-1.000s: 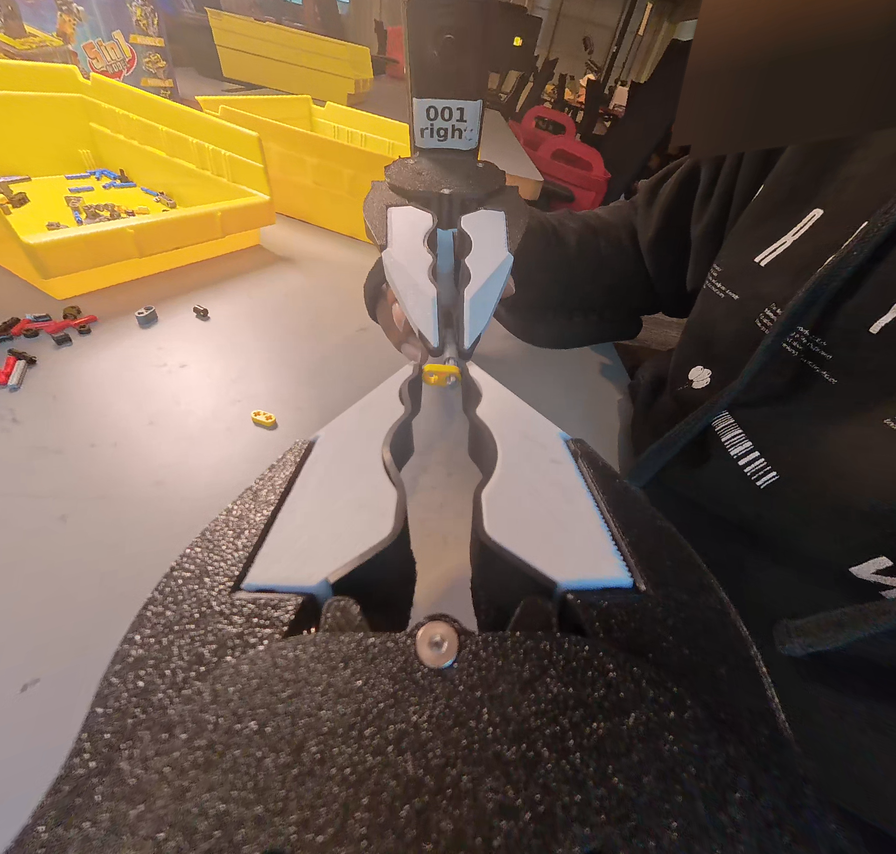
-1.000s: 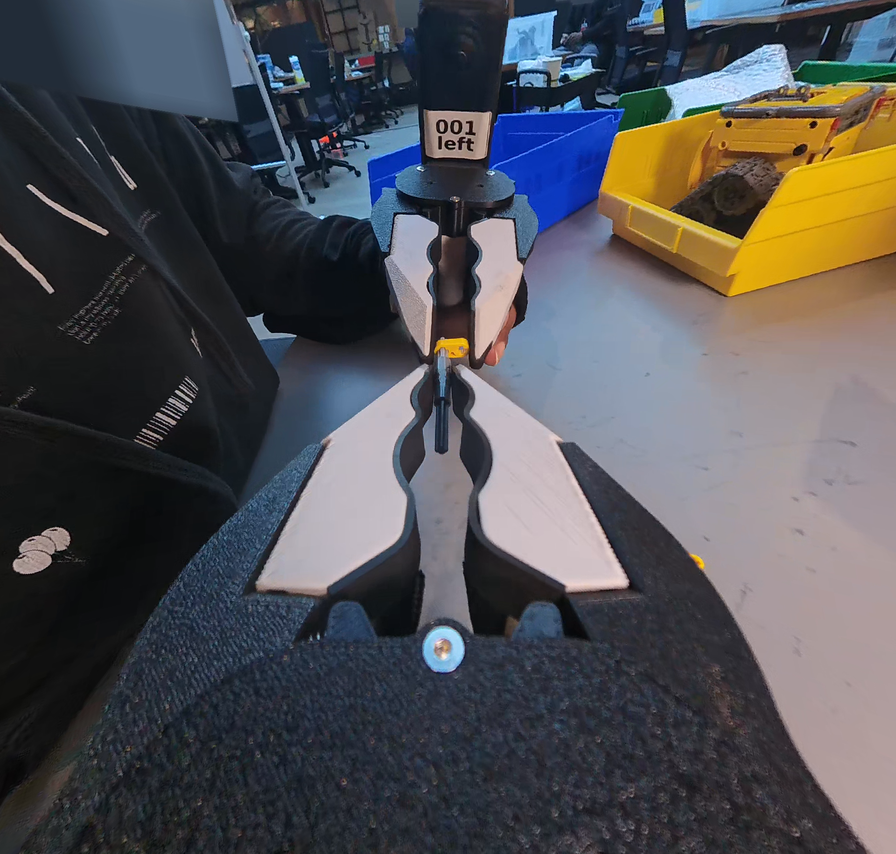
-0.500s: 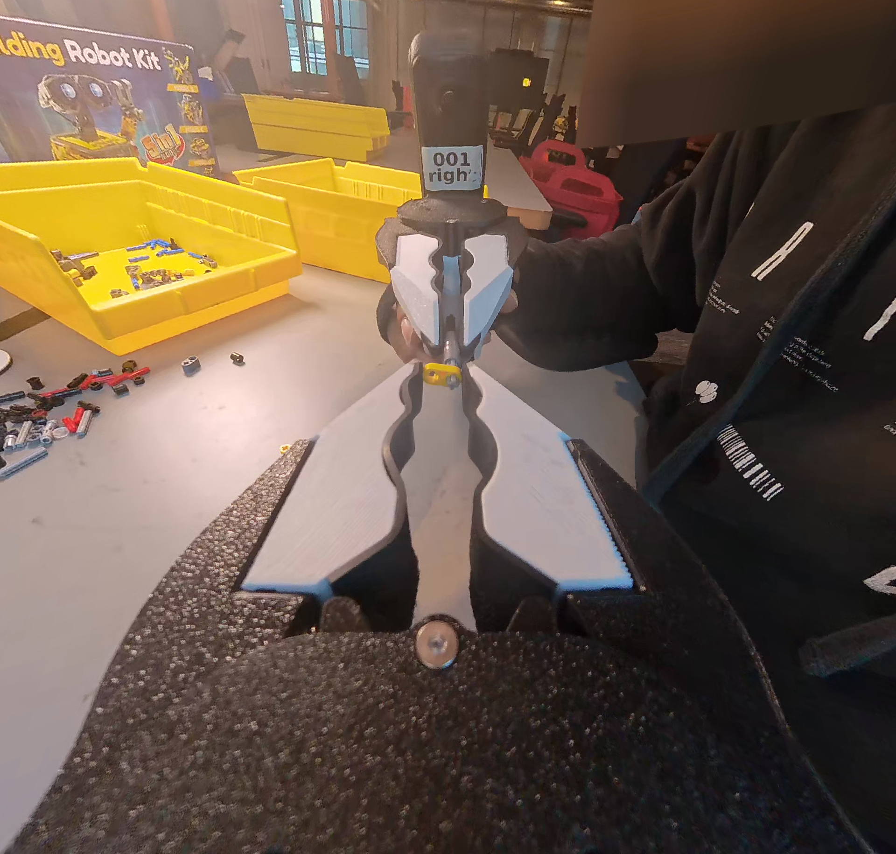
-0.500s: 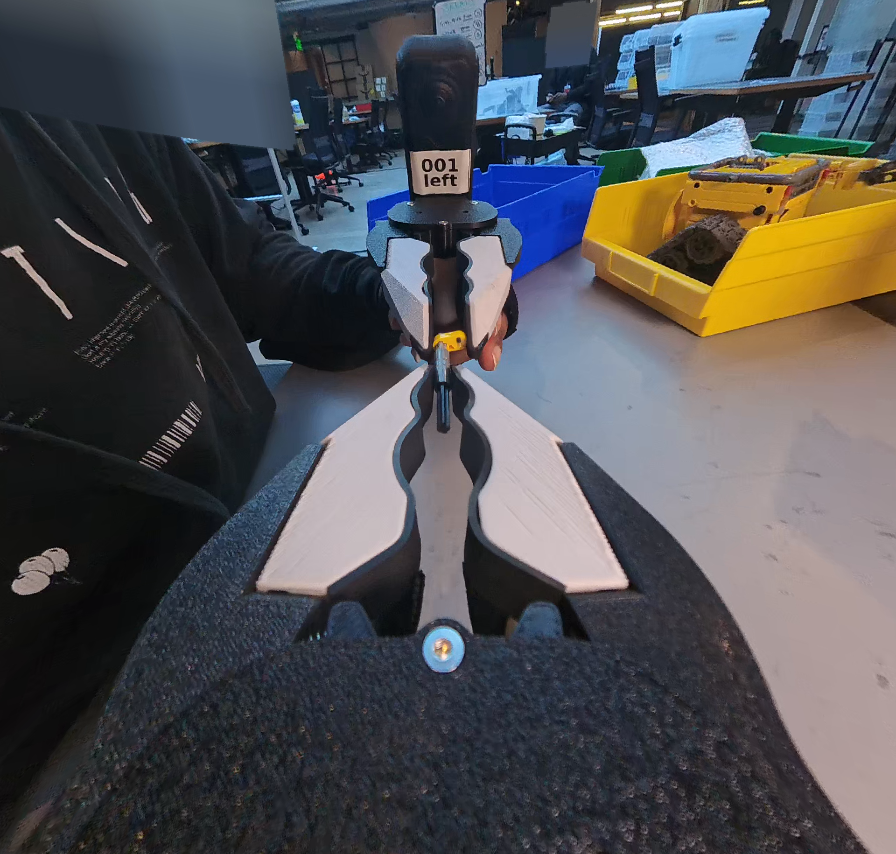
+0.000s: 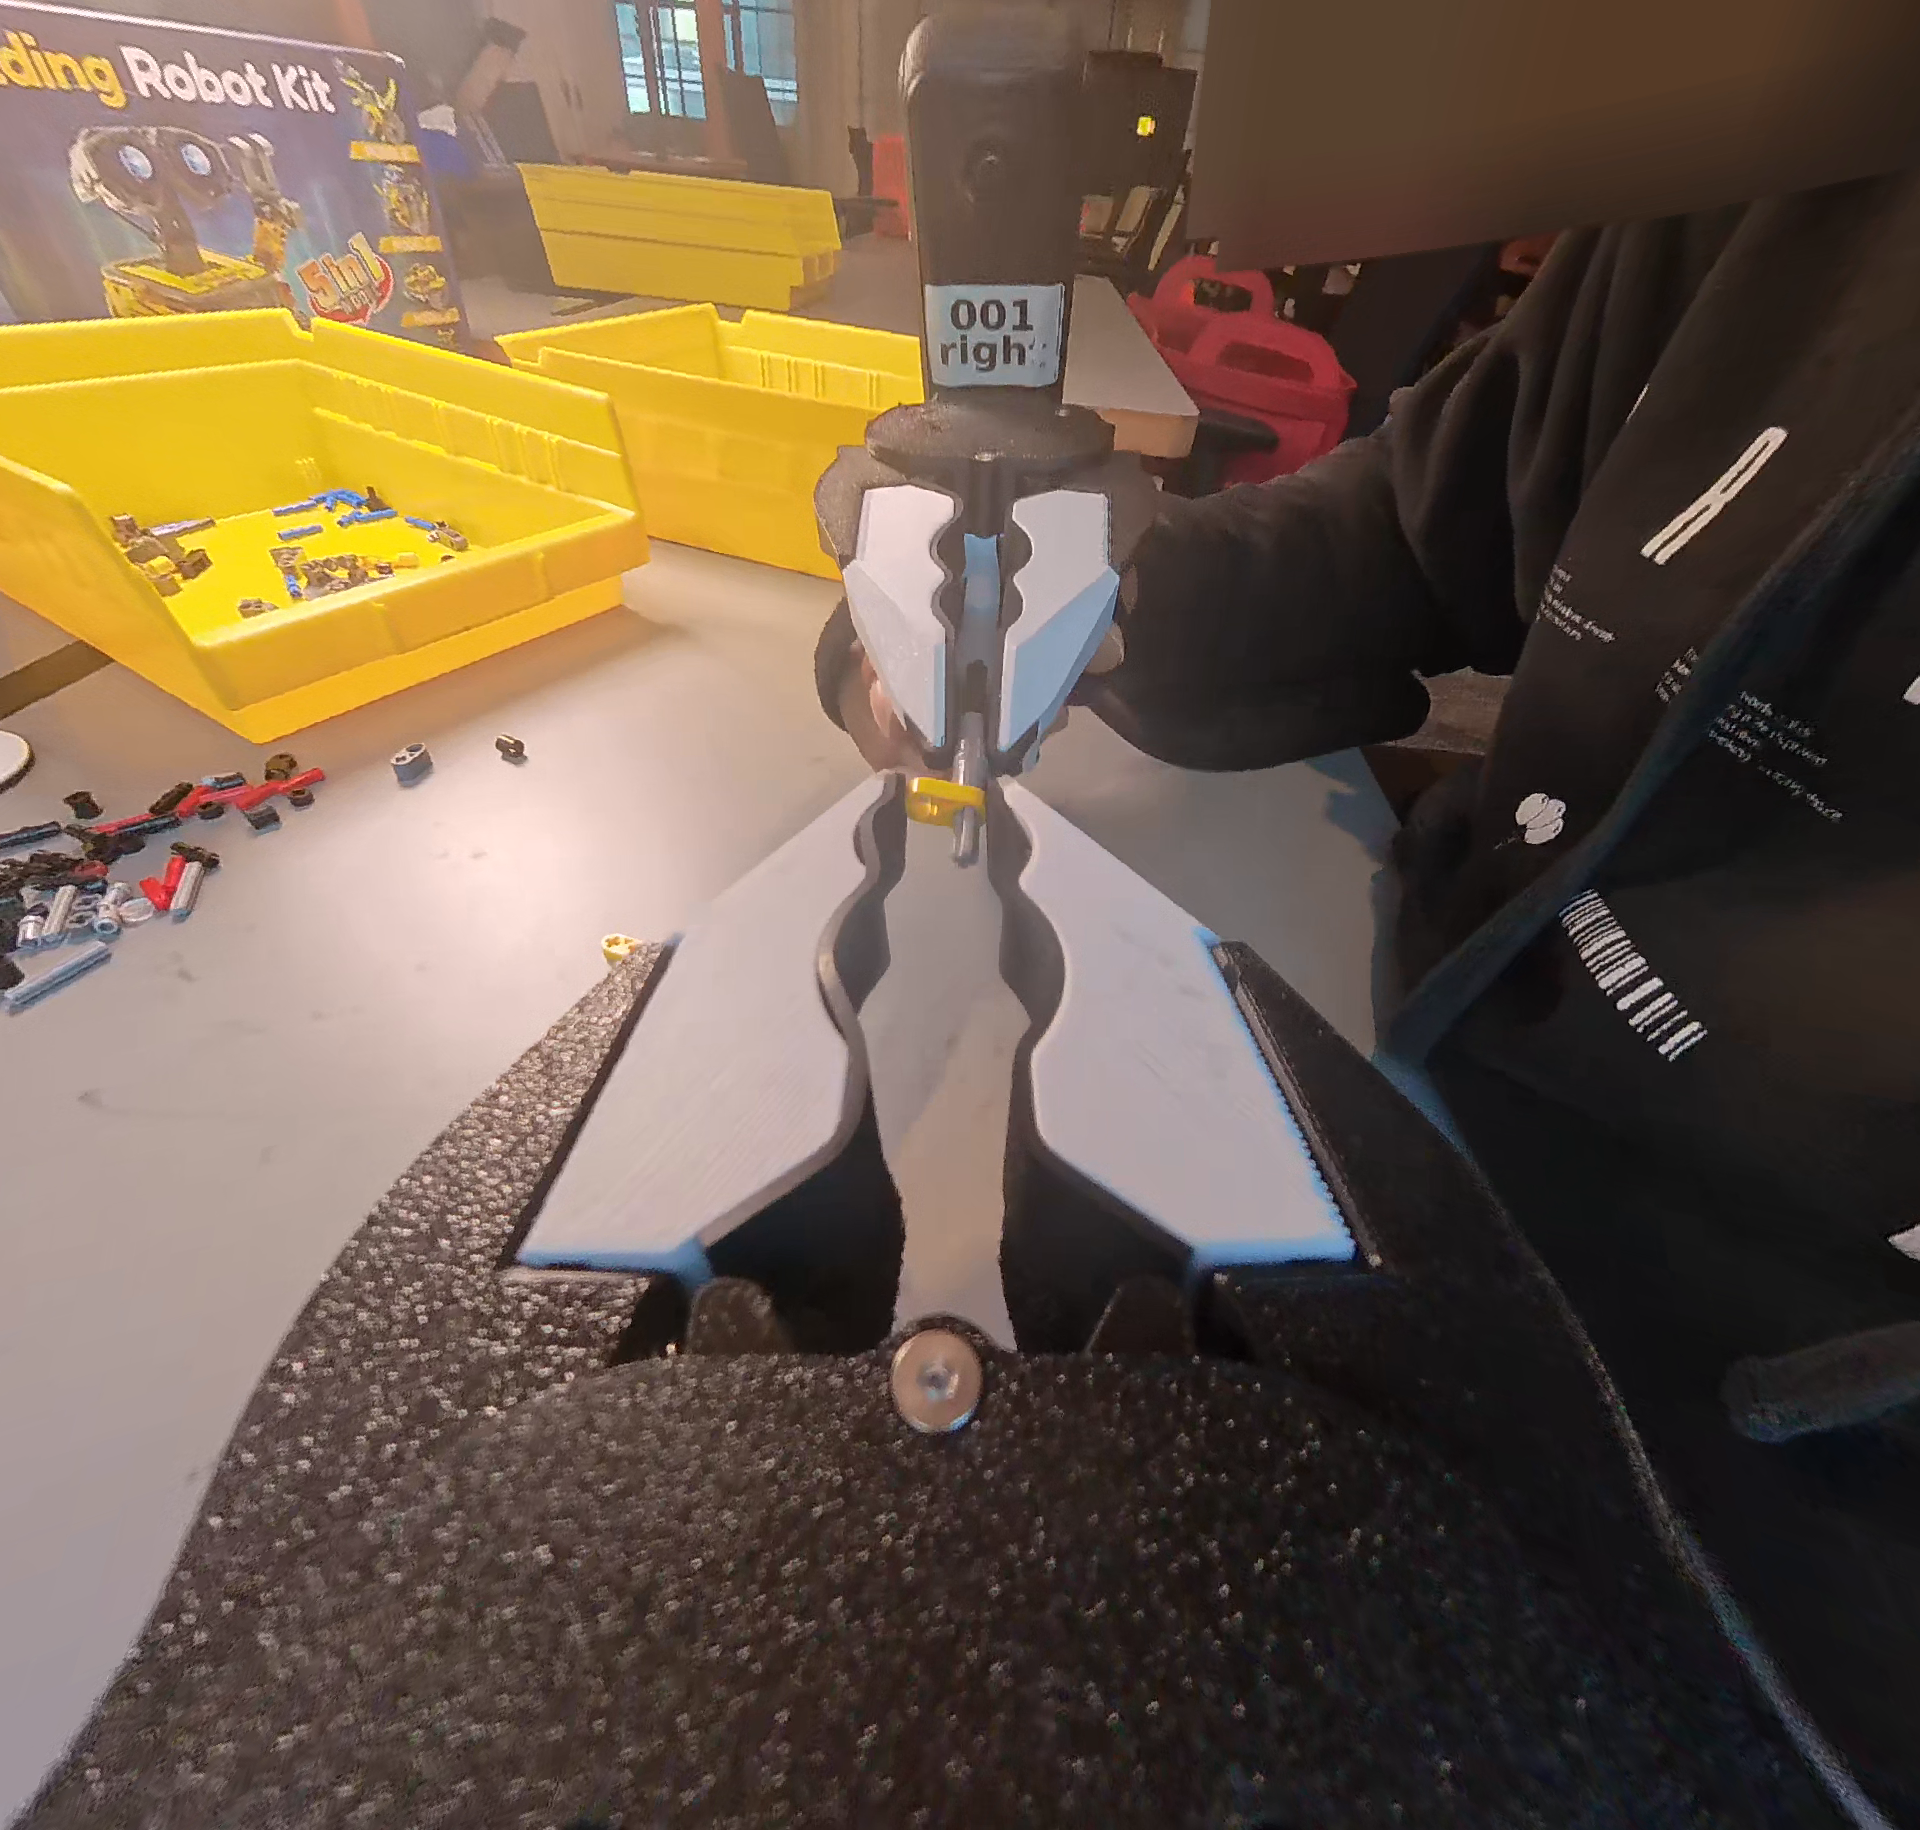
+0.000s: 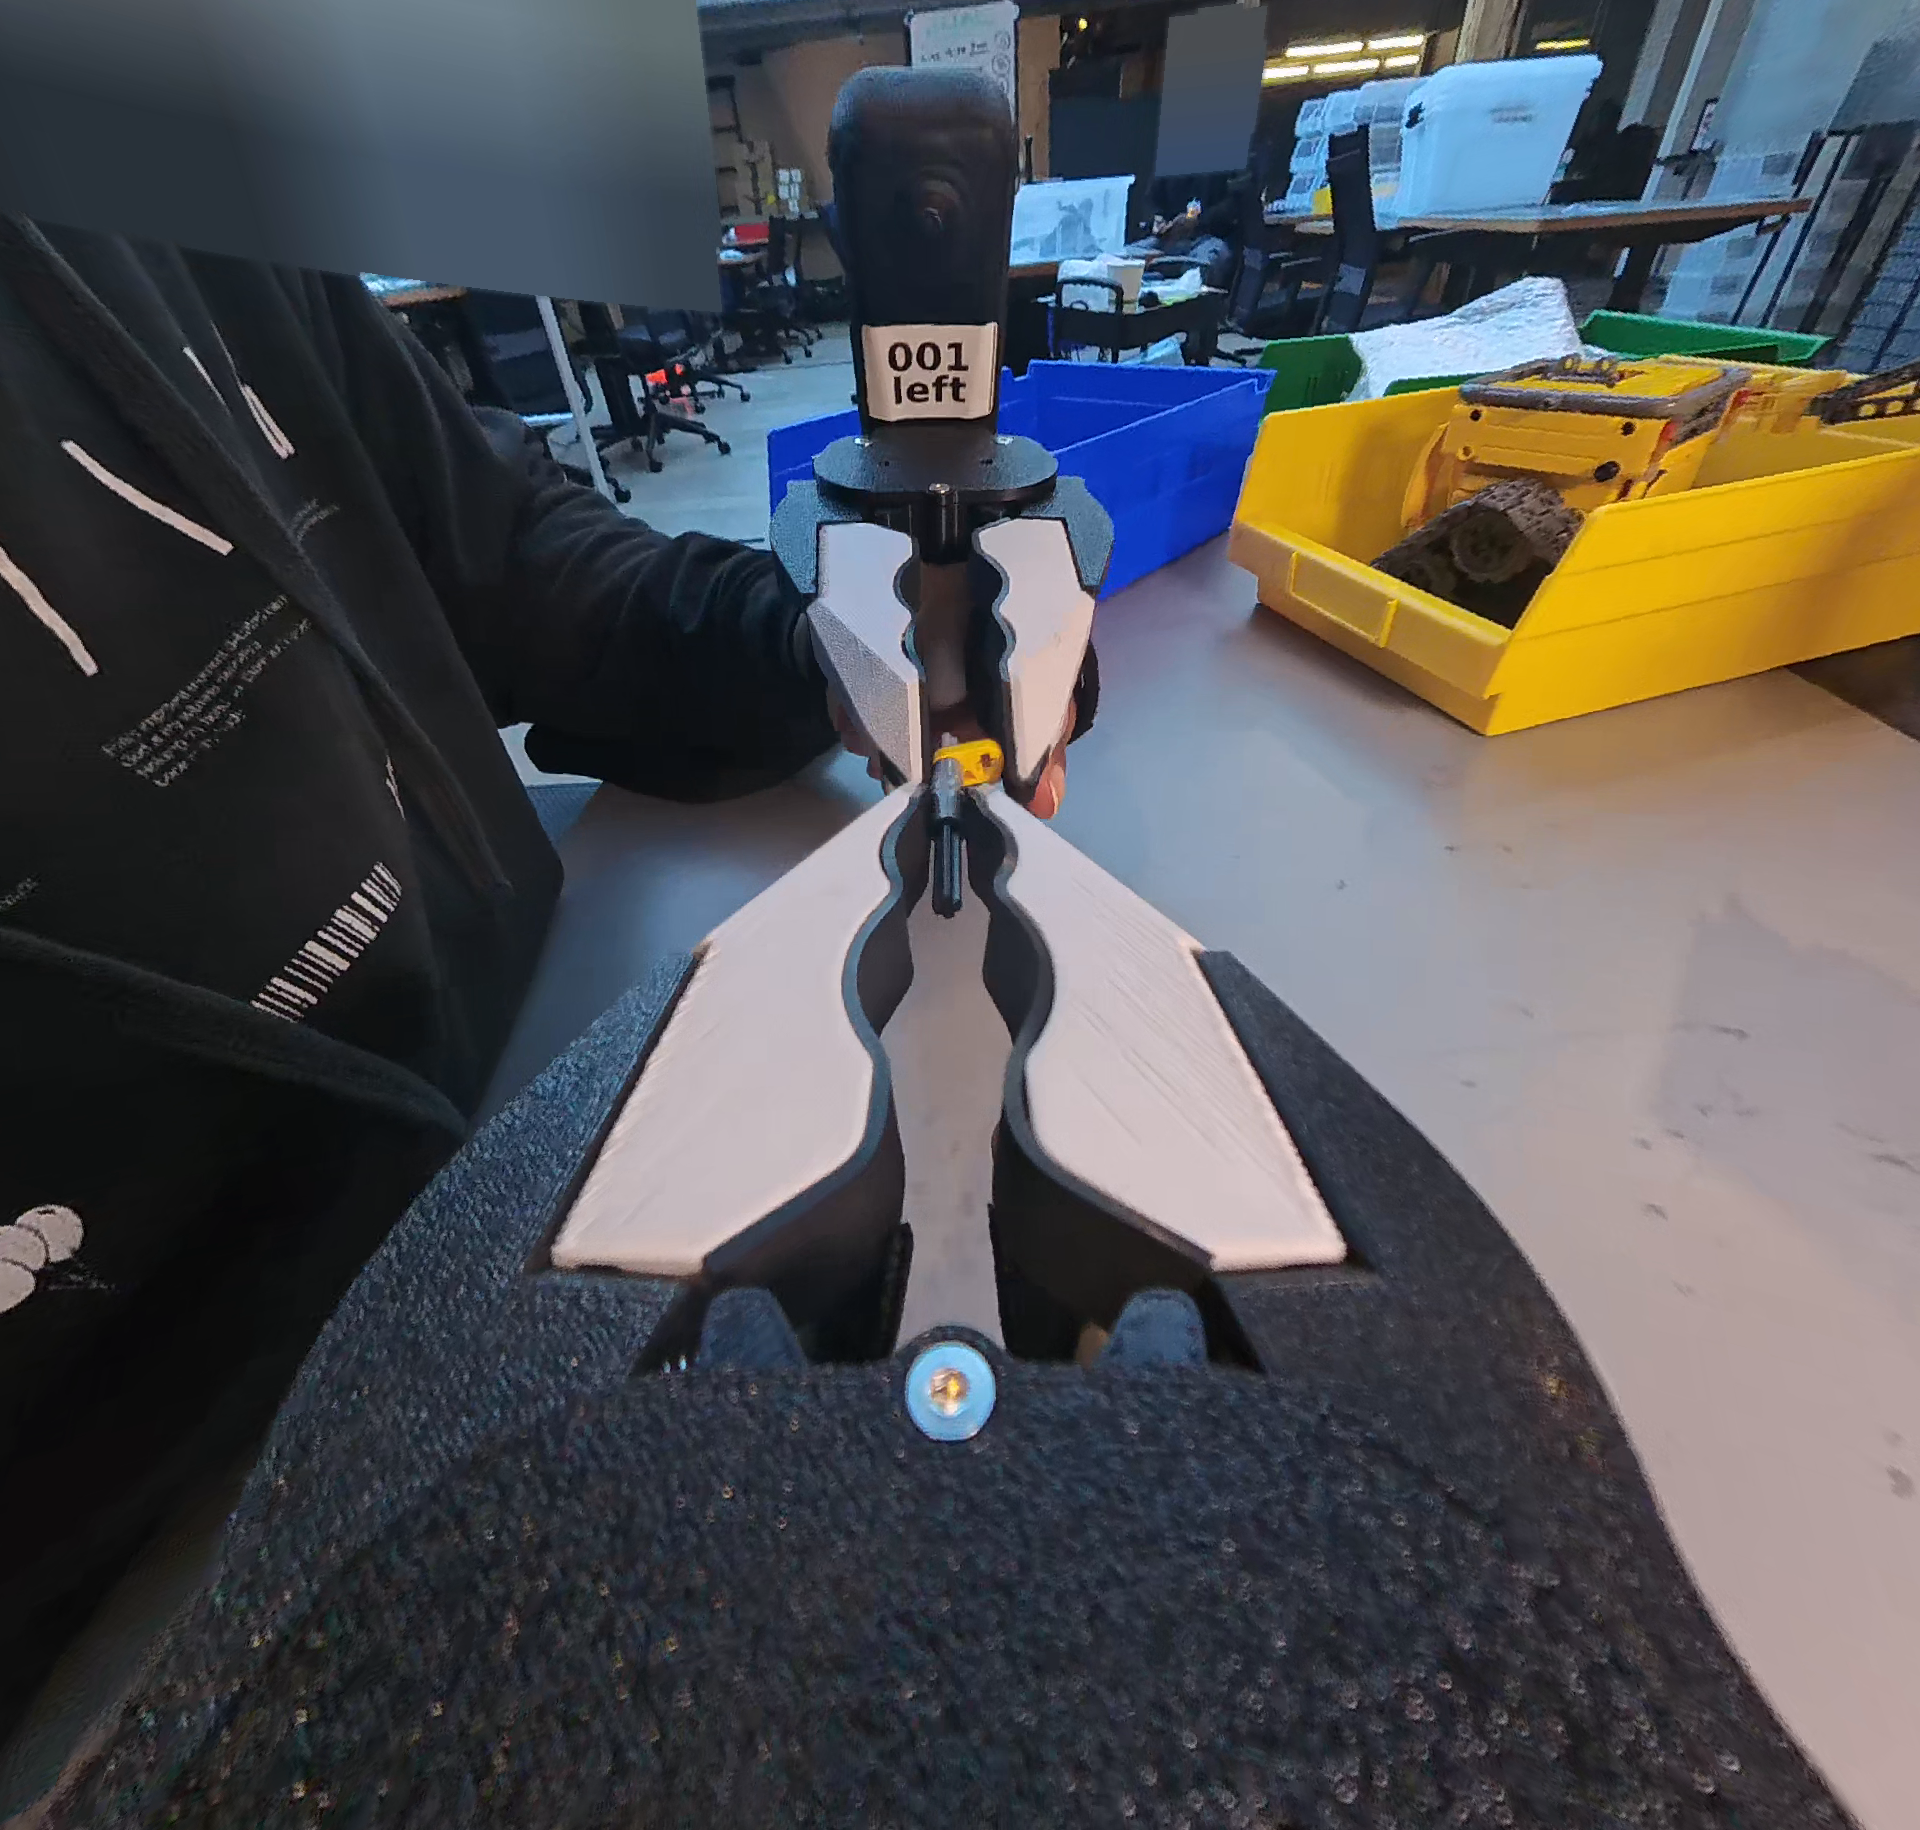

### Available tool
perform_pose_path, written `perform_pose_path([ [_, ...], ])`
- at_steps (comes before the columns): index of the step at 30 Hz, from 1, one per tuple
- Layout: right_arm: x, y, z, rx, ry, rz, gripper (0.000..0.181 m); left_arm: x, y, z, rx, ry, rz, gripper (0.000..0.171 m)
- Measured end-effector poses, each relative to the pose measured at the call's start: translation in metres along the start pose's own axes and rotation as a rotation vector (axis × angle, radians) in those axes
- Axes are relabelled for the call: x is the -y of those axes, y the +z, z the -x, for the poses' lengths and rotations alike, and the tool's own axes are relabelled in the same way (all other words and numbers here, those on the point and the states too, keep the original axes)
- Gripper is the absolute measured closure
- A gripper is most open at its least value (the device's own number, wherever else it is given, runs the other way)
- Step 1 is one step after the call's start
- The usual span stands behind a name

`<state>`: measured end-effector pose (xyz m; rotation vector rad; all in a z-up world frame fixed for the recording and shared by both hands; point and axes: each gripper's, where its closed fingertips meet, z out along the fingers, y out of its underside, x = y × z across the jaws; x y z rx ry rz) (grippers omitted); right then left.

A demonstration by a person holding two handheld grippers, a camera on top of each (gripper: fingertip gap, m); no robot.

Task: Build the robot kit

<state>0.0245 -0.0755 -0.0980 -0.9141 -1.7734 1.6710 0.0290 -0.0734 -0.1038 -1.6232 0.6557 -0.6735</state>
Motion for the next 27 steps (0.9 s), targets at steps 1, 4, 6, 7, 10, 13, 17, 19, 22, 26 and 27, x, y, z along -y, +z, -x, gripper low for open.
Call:
perform_pose_path([
  [1, 0.001, 0.0, 0.0, 0.003, -0.002, -0.001, 0.176, 0.002, 0.0, 0.0, -0.002, 0.002, -0.004, 0.157],
  [4, -0.003, 0.0, 0.001, 0.025, 0.018, 0.014, 0.176, -0.001, 0.0, -0.001, -0.017, -0.02, 0.005, 0.157],
  [6, -0.004, -0.001, 0.0, 0.033, 0.042, 0.004, 0.176, -0.002, 0.001, -0.001, -0.017, -0.026, 0.002, 0.157],
  [7, -0.002, -0.001, -0.001, 0.032, 0.05, -0.004, 0.176, 0.0, 0.001, 0.0, -0.015, -0.024, -0.005, 0.157],
  [10, 0.003, -0.001, -0.003, 0.038, 0.059, -0.027, 0.175, 0.006, -0.002, 0.001, -0.012, 0.0, -0.019, 0.149],
  [13, 0.004, -0.002, -0.001, 0.051, 0.076, -0.038, 0.175, 0.008, -0.005, 0.0, 0.007, 0.026, -0.025, 0.152],
  [17, 0.006, -0.001, 0.003, 0.066, 0.08, -0.048, 0.175, 0.007, -0.004, -0.003, -0.009, 0.029, -0.009, 0.157],
  [19, 0.005, 0.0, 0.003, 0.065, 0.077, -0.045, 0.175, 0.007, -0.004, -0.003, -0.016, 0.015, -0.009, 0.157],
  [22, 0.001, -0.001, 0.002, 0.058, 0.068, -0.025, 0.175, 0.003, -0.003, -0.003, -0.007, 0.022, 0.005, 0.157],
  [26, -0.005, -0.004, -0.005, 0.033, 0.054, 0.036, 0.175, -0.002, 0.001, 0.004, 0.019, 0.006, 0.019, 0.157],
  [27, -0.01, -0.004, -0.007, 0.029, 0.052, 0.065, 0.175, -0.006, 0.003, 0.006, 0.028, 0.001, 0.037, 0.157],
])
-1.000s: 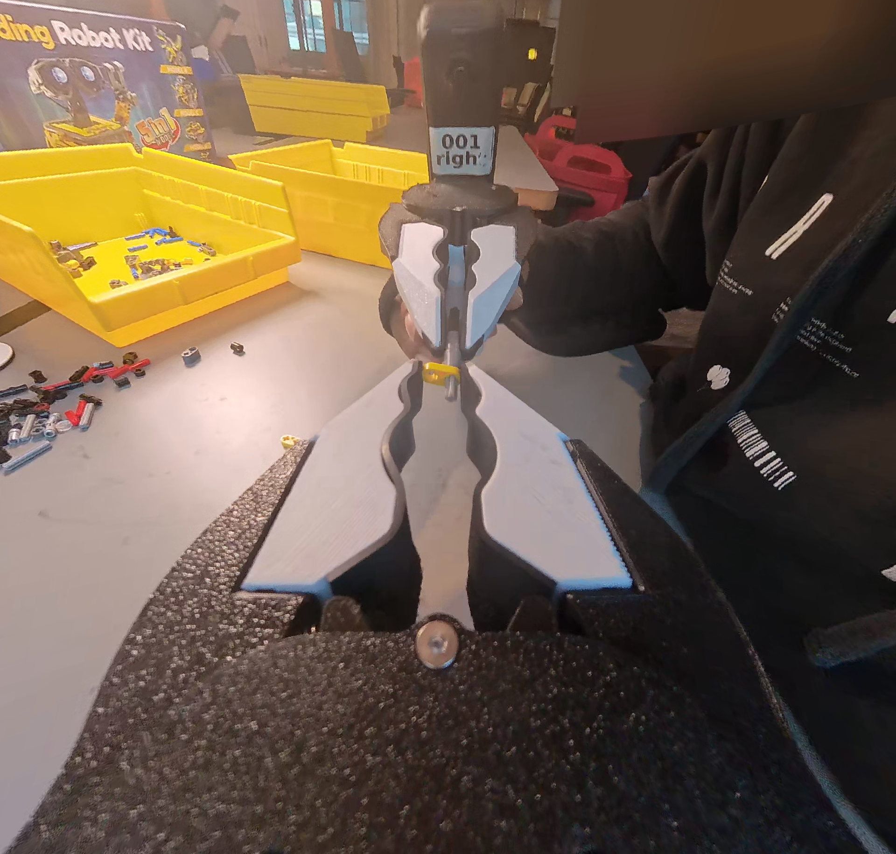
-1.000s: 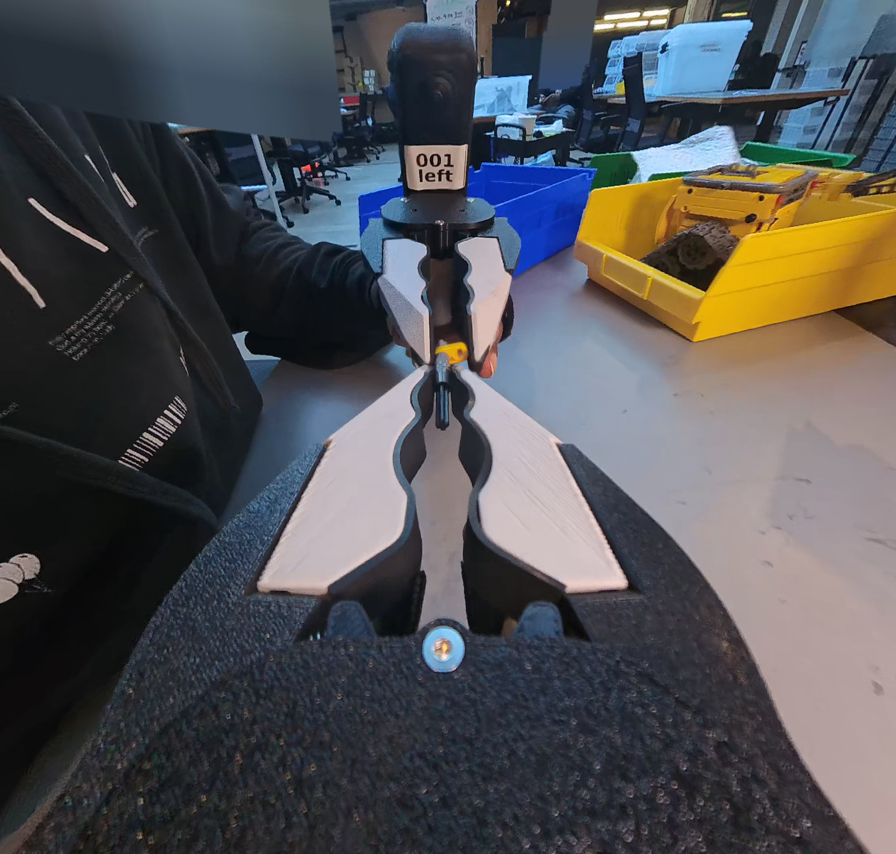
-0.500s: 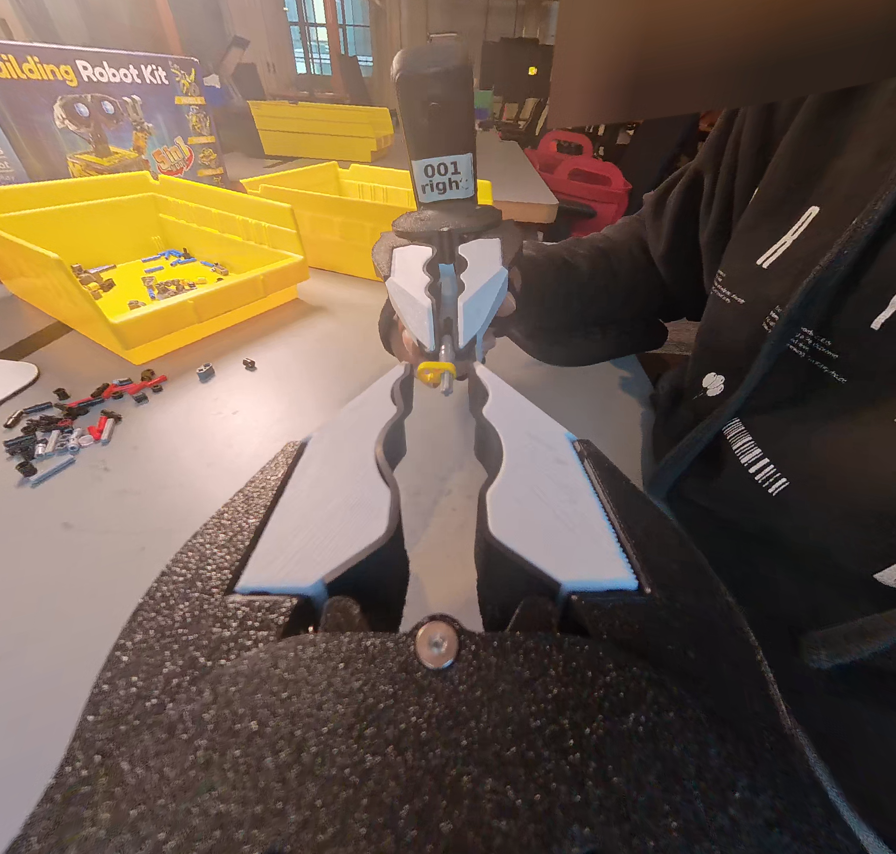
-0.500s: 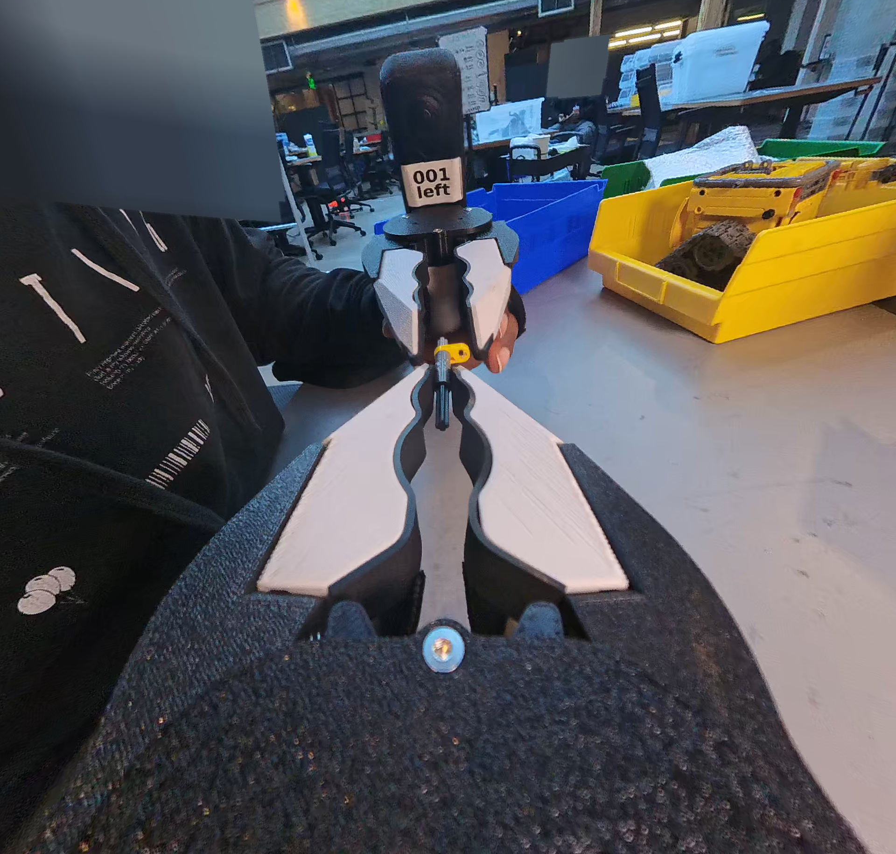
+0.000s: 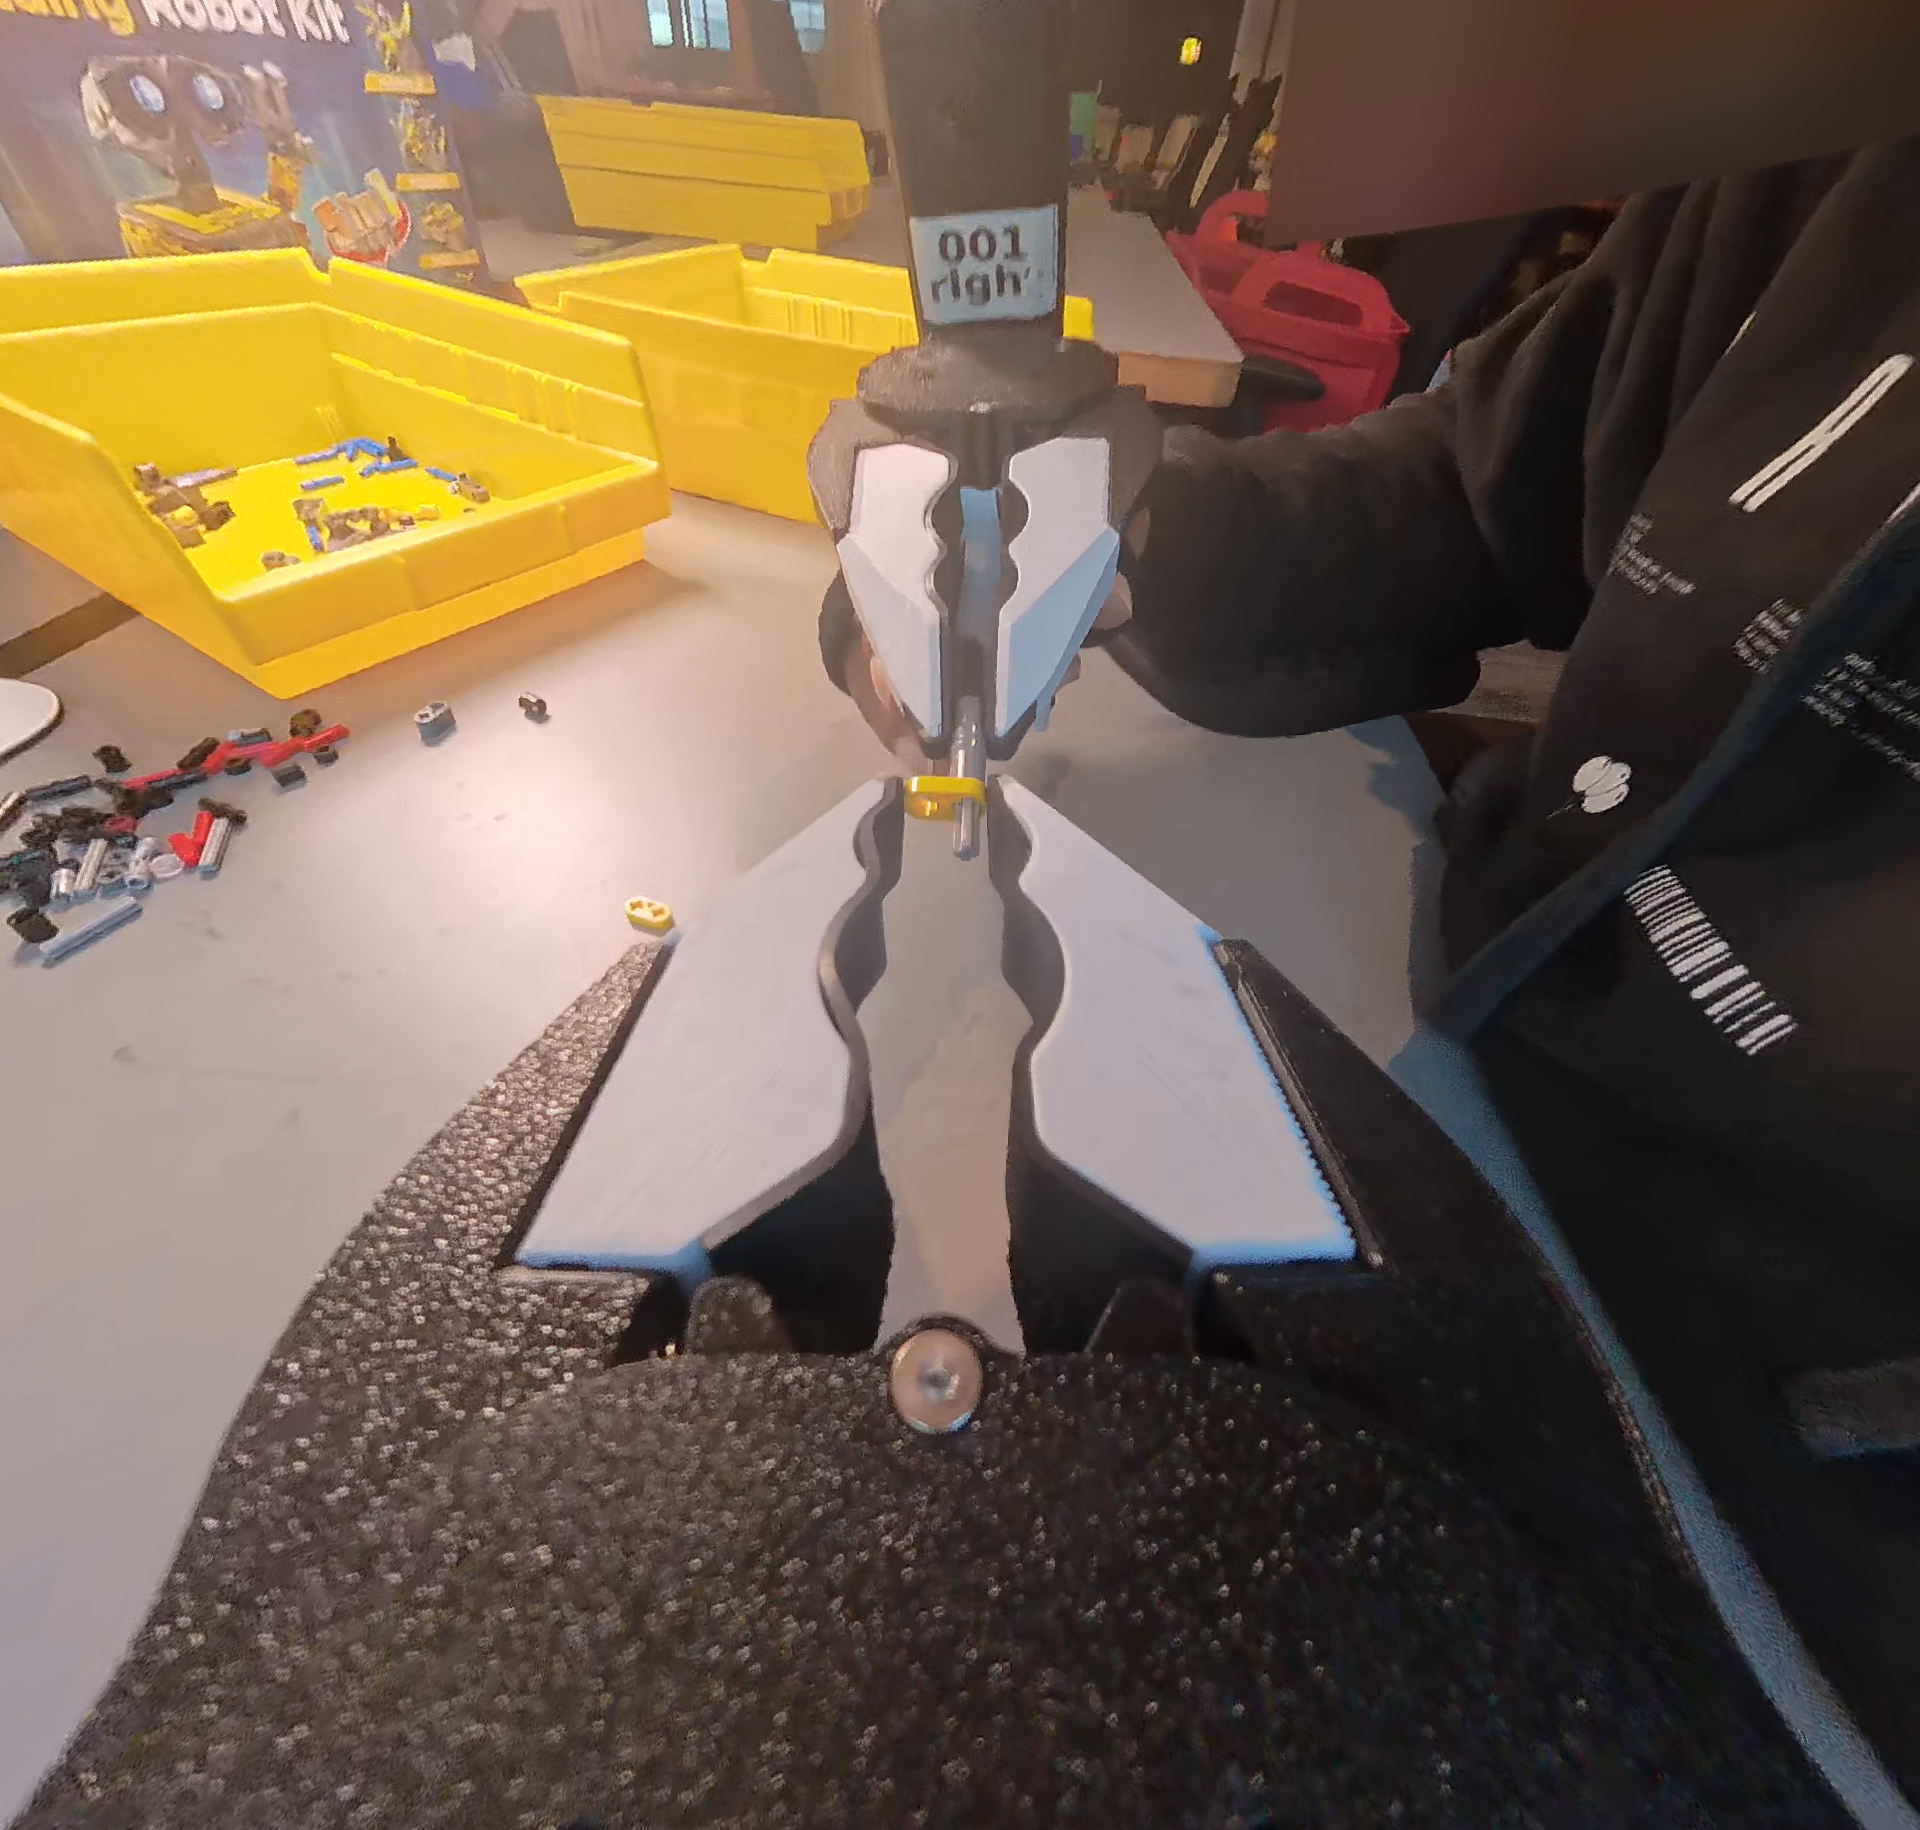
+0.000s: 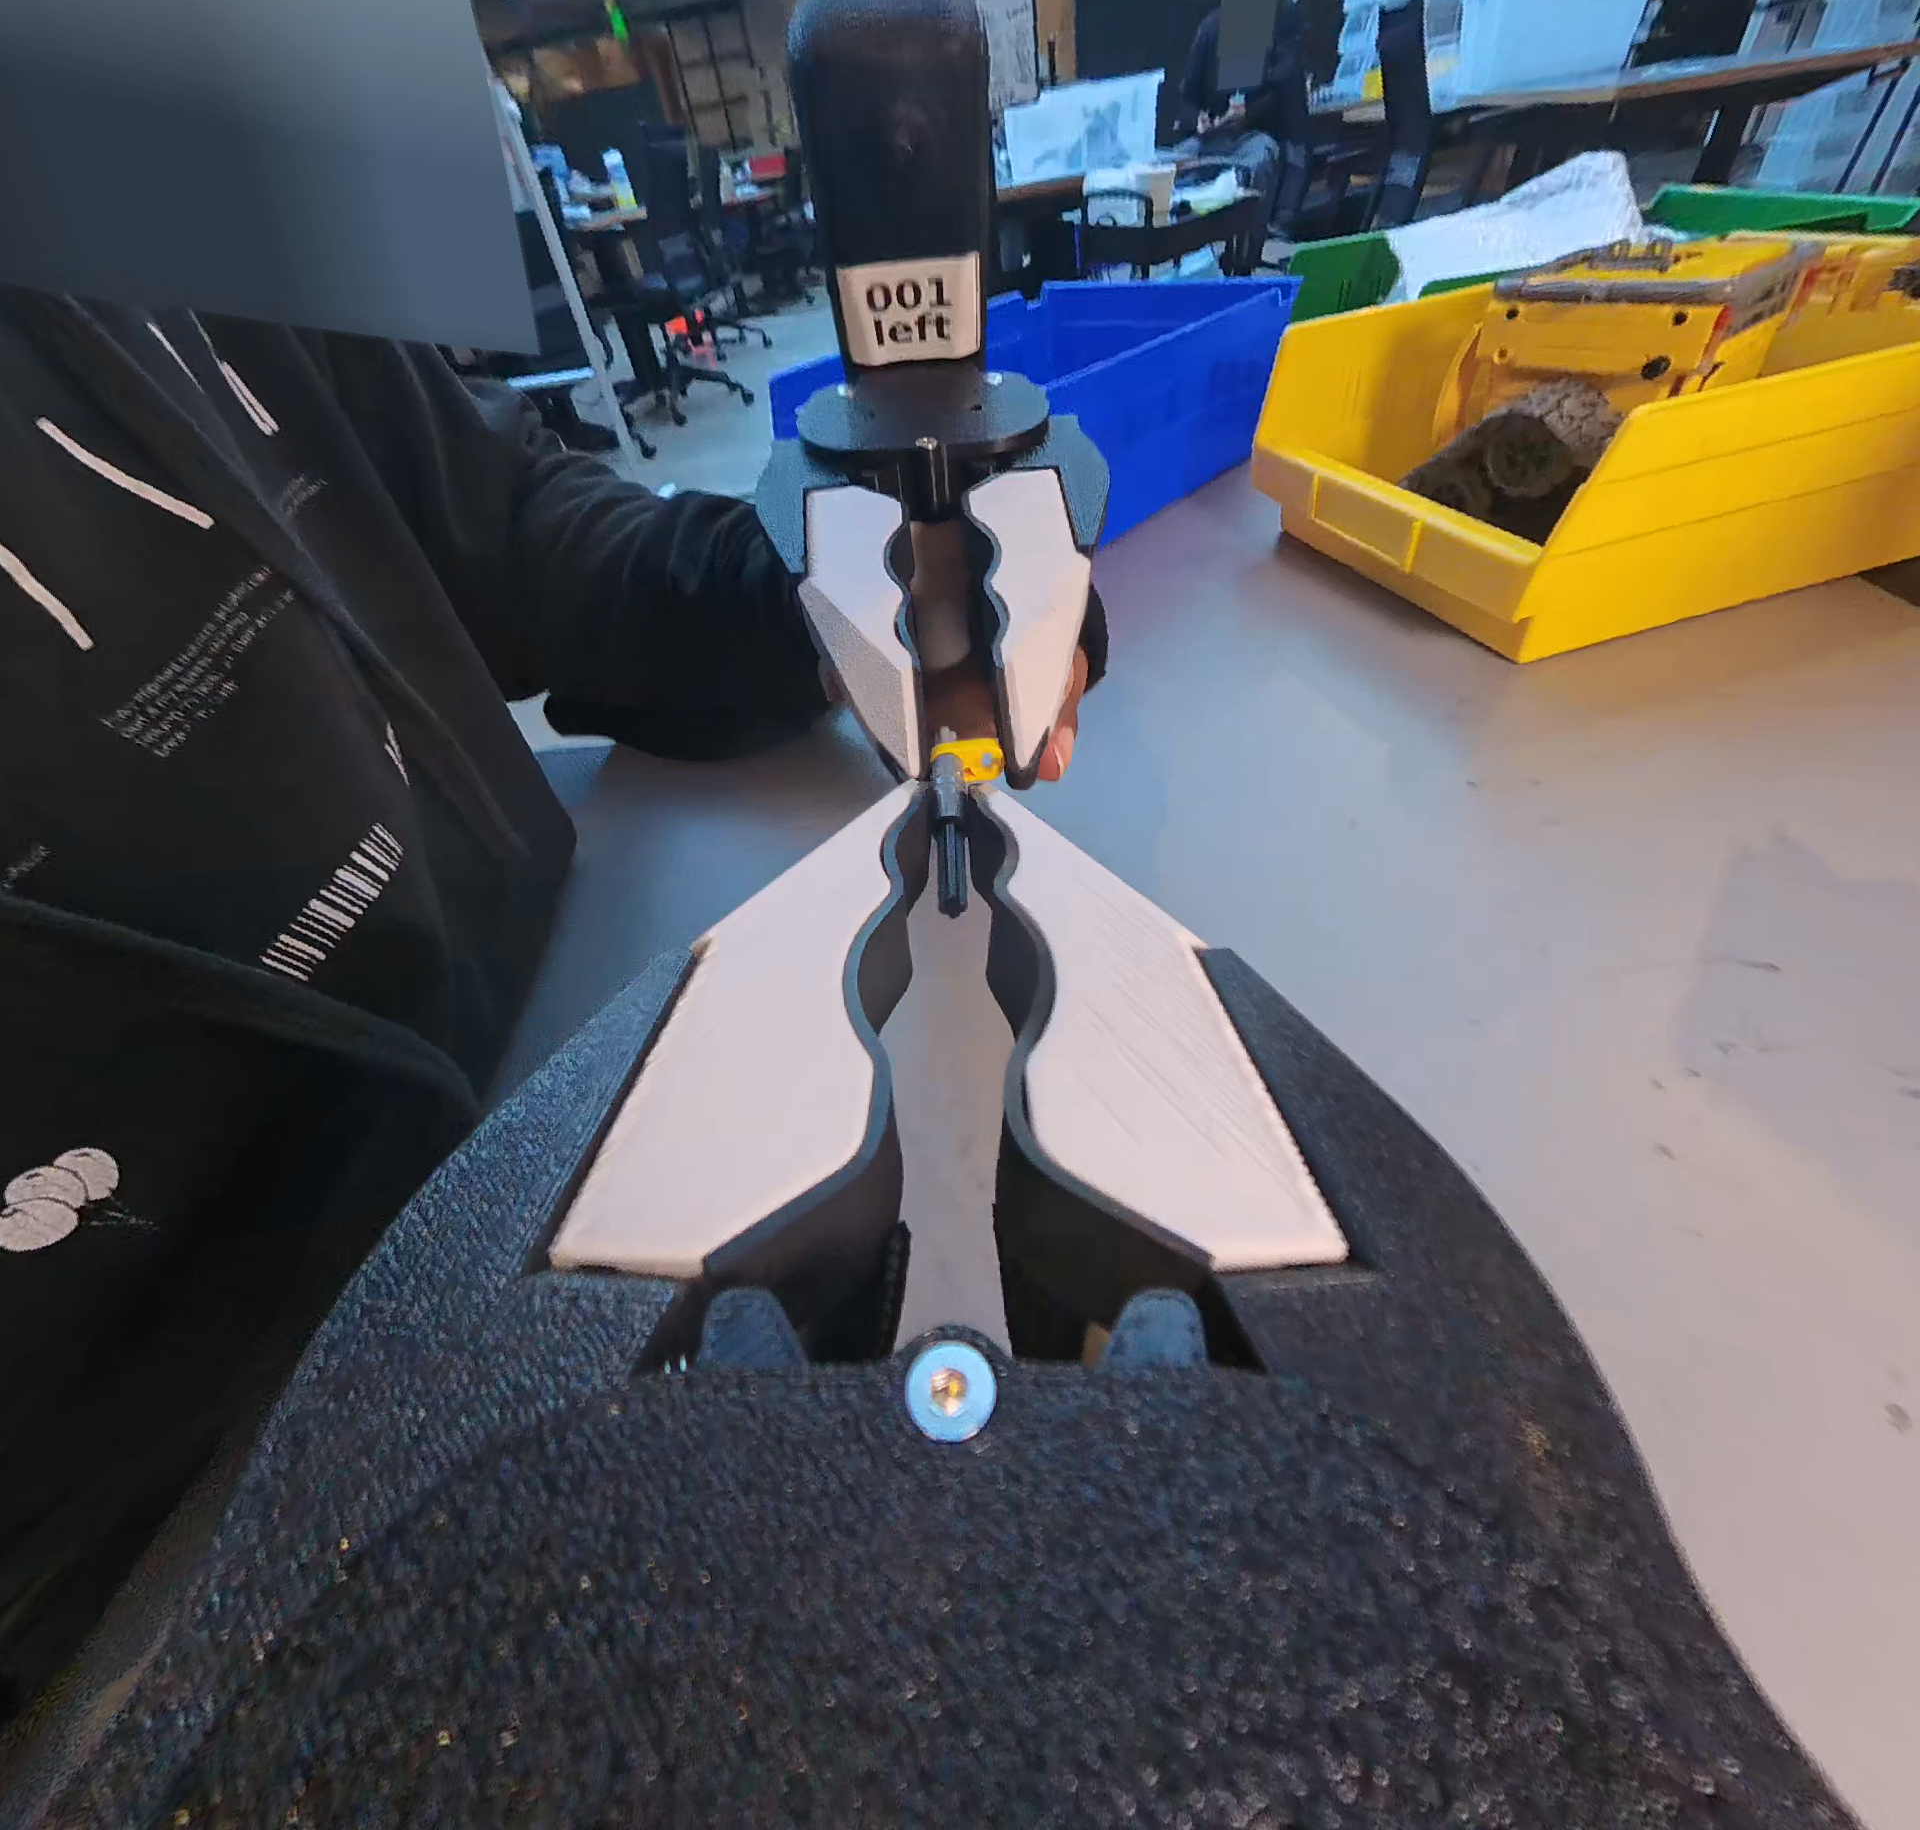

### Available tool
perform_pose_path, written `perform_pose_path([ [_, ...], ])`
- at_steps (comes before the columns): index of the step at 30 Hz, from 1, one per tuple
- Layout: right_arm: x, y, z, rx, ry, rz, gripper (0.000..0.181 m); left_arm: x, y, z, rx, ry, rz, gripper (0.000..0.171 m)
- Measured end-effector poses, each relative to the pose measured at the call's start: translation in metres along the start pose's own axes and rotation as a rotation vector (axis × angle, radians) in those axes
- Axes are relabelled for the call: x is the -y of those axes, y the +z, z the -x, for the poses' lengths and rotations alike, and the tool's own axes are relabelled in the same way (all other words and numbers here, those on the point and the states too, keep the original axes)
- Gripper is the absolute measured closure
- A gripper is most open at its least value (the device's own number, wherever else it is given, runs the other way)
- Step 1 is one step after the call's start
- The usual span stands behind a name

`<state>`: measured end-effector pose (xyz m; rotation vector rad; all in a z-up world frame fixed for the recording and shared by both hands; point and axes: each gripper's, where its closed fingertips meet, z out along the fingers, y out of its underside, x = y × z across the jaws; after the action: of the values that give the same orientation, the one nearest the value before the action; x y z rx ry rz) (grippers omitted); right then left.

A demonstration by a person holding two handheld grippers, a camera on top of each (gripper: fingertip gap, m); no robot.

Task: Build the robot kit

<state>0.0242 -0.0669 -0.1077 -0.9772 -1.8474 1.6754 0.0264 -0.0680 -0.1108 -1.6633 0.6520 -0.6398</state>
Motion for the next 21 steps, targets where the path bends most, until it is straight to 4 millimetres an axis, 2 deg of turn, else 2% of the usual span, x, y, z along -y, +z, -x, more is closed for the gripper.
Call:
perform_pose_path([
  [11, -0.08, -0.002, -0.008, -0.049, -0.137, 0.452, 0.175, -0.075, 0.023, 0.005, 0.049, 0.118, 0.419, 0.157],
  [18, -0.107, -0.012, -0.017, -0.097, -0.193, 0.66, 0.175, -0.099, 0.027, 0.01, 0.072, 0.155, 0.562, 0.161],
  [21, -0.107, -0.013, -0.017, -0.096, -0.163, 0.665, 0.175, -0.099, 0.026, 0.011, 0.081, 0.153, 0.563, 0.16],
])
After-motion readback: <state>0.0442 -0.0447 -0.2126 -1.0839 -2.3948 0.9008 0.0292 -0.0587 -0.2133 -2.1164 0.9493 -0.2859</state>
